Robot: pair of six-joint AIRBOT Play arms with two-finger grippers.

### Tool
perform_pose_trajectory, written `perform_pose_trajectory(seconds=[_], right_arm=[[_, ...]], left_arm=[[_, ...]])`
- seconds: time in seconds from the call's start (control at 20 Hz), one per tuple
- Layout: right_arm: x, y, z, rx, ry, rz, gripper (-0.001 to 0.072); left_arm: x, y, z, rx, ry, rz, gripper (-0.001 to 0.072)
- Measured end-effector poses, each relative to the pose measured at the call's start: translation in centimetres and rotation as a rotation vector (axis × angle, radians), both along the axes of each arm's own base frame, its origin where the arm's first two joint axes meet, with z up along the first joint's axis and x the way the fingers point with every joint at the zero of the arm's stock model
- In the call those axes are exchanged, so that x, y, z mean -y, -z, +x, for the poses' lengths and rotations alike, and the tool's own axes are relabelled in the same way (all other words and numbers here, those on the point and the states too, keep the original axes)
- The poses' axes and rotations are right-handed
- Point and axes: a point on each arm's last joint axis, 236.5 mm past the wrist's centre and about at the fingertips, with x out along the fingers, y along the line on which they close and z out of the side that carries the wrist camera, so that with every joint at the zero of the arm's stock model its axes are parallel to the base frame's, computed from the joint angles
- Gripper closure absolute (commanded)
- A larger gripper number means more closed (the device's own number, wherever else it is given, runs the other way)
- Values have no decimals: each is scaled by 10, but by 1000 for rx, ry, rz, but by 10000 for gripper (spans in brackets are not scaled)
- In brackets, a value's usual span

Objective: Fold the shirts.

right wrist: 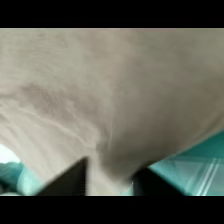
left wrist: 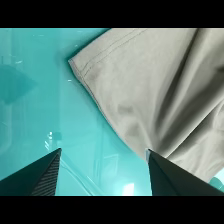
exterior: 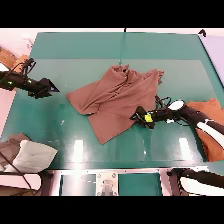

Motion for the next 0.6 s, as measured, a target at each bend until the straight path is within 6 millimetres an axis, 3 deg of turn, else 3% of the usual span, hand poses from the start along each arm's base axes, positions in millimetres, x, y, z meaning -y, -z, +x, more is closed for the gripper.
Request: perform_pose_trajectory(seconds=[0.05, 0.15, 0.25, 0.4, 0.6], right_arm=[[-4, 2, -1, -1, -3, 6, 692], [-6, 2, -4, 8, -25, 14, 693], [7, -3, -2, 18, -43, 11, 692], [56, -24, 15, 53, -17, -12, 692], [141, -39, 26, 60, 59, -91, 693]], left_arm=[[0, 0, -1, -2, 3, -2, 103], [1, 0, -1, -4, 5, -3, 101], [1, 0, -2, -6, 7, -4, 101], [2, 0, -4, -14, 12, -8, 101], [9, 18, -18, -64, 7, -30, 101]])
